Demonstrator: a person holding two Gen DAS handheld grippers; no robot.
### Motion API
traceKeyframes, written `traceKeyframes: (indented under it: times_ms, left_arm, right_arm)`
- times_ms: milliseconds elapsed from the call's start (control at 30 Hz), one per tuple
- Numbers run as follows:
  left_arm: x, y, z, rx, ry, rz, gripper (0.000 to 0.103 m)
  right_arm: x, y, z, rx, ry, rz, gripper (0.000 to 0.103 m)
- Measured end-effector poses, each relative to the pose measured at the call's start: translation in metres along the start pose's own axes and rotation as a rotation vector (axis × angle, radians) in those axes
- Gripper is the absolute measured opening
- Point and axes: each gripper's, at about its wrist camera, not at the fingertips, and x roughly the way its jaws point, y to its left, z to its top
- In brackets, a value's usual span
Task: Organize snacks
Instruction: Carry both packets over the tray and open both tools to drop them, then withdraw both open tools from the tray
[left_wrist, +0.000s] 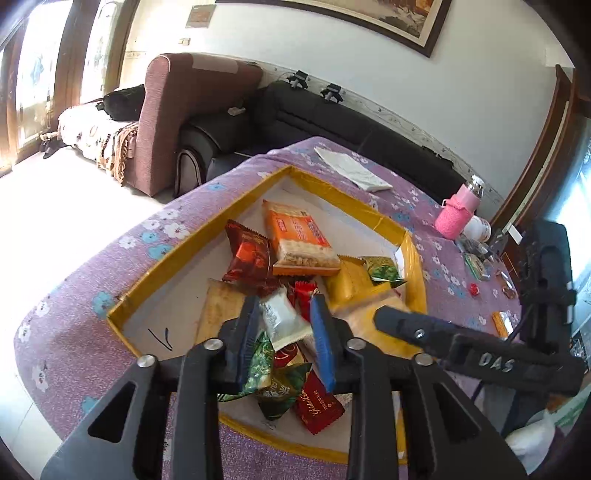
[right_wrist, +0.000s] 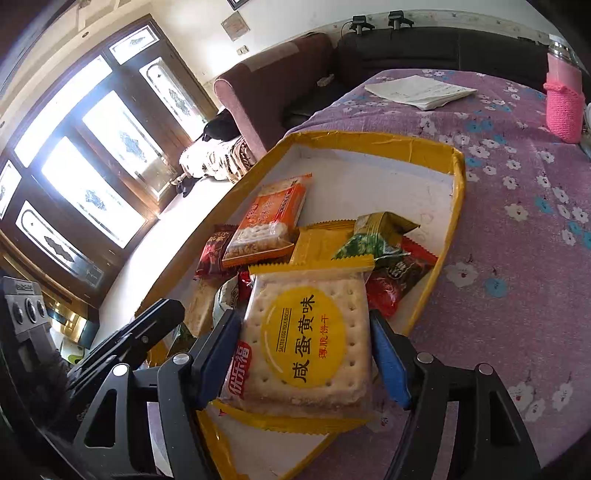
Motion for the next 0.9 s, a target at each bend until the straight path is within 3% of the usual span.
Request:
traceKeyframes:
  times_ms: [33, 167, 233, 300, 400, 567, 767, 900]
  left_arm:
    - [-0.004, 0.0, 0.001, -0.007, -0.014, 0.003, 0.043]
    - [-0.02, -0.004, 0.004, -0.003, -0.067, 0.054, 0.052]
    - [-0.027, -0.009, 0.006, 0.008, -0.088, 0.12, 0.071]
    - [-0.035, -0.016, 0.006, 0.017, -0.124, 0.172, 0.079]
    - [-0.045, -0.026, 0.003, 0.045, -0.162, 0.199, 0.08]
    - [-0.052, -0.049, -0.006, 0.118, -0.18, 0.309, 0.084]
    - [-0.048, -0.073, -0.018, 0.155, -0.13, 0.305, 0.085]
    - [-0.048, -0.088, -0.025, 0.192, -0.114, 0.298, 0.085]
  right_arm:
    - [0.001, 0.001, 0.0, 0.004, 0.007, 0.009, 0.071]
    - [0.0, 0.0, -0.003, 0.031, 0.008, 0.032, 0.07]
    - [-0.01, -0.001, -0.006, 0.036, -0.023, 0.03, 0.07]
    - [-0.025, -0.003, -0.009, 0.042, -0.065, 0.027, 0.07]
    - [-0.049, -0.004, -0.016, 0.043, -0.134, 0.02, 0.071]
    - [-0.088, -0.007, -0.038, 0.046, -0.233, -0.019, 0.072]
    - [-0.113, -0.014, -0.06, 0.021, -0.296, -0.096, 0.077]
    - [-0.121, -0.023, -0.069, 0.046, -0.308, -0.096, 0.077]
